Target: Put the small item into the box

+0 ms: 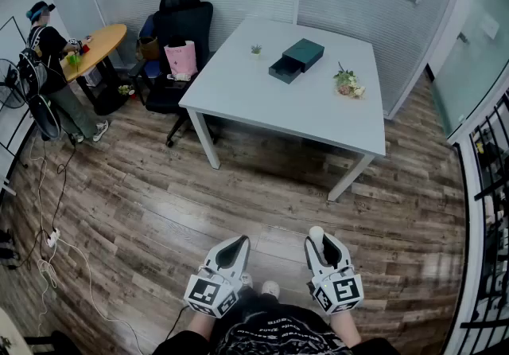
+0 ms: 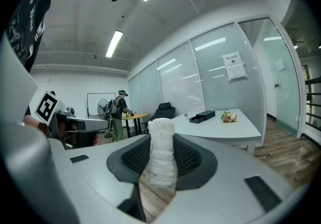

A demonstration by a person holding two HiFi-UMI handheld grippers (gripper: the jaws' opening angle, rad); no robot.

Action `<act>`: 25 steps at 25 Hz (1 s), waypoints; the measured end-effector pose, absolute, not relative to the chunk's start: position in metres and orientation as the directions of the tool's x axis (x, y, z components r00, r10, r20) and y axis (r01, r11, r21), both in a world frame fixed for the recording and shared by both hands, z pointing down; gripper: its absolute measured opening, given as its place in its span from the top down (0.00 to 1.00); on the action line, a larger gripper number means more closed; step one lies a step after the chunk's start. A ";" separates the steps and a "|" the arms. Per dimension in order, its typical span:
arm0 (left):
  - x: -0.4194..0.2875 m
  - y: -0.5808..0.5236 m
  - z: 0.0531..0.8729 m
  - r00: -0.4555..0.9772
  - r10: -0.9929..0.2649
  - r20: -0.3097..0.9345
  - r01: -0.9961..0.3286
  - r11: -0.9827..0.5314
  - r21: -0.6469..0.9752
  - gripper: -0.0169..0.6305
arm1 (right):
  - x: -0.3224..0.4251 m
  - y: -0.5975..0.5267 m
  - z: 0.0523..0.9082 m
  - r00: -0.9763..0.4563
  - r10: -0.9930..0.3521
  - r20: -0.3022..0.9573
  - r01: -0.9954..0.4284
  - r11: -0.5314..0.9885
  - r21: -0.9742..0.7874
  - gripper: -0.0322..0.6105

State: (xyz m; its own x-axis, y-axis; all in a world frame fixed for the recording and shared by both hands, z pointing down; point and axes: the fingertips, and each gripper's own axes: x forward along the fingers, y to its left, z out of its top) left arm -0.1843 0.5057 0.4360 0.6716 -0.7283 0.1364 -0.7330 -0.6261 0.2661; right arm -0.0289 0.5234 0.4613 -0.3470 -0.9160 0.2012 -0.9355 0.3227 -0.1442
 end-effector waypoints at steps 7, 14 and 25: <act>-0.203 0.514 0.438 0.653 -0.748 0.123 -0.752 -0.618 0.230 0.95 | -0.048 0.538 0.463 -0.333 -0.920 0.206 -0.941 0.312 -0.131 0.73; -0.215 0.506 0.440 0.654 -0.746 0.123 -0.751 -0.621 0.224 0.95 | -0.053 0.536 0.462 -0.304 -0.933 0.194 -0.951 0.286 -0.113 0.73; -0.230 0.487 0.451 0.734 -0.664 0.144 -0.679 -0.705 0.207 0.95 | -0.074 0.528 0.472 -0.225 -0.950 0.217 -0.972 0.205 -0.114 0.73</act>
State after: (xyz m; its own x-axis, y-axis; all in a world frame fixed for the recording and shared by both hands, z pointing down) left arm -0.2298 0.4871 0.4514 0.7336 -0.6642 0.1437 -0.6786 -0.7046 0.2073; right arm -0.0735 0.5279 0.4718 -0.2255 -0.9498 0.2167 -0.9721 0.2048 -0.1140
